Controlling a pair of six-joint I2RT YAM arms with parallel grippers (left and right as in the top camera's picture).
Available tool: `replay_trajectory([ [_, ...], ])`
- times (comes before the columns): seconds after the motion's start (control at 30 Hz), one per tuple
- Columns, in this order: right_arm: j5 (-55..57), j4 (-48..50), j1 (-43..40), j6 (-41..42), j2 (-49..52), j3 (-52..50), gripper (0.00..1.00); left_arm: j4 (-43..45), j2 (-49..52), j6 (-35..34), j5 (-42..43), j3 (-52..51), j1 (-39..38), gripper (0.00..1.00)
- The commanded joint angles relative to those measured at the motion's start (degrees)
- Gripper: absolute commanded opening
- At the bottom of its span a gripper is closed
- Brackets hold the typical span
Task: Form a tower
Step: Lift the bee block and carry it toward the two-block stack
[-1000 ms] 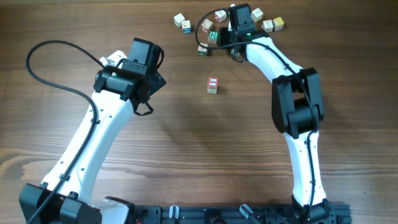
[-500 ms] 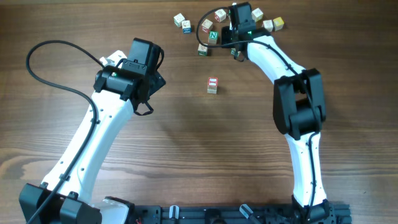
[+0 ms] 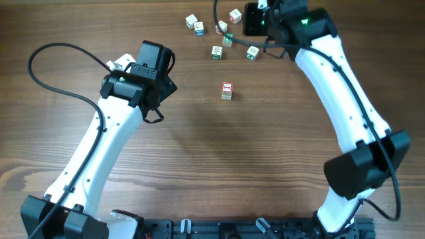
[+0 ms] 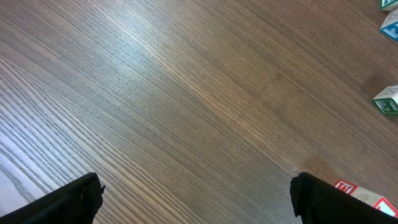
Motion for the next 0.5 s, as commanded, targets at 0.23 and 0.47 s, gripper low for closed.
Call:
replay_trajectory([
  [0.23, 0.9, -7.2, 8.3, 15.1, 2.0, -7.3, 0.25, 0.0, 0.3, -1.1, -0.2, -0.3, 0.4, 1.00],
  [0.47, 5.3, -3.0, 10.8, 24.2, 2.0, -16.6, 0.26, 0.0, 0.3, -1.1, -0.1, -0.3, 0.4, 1.00],
])
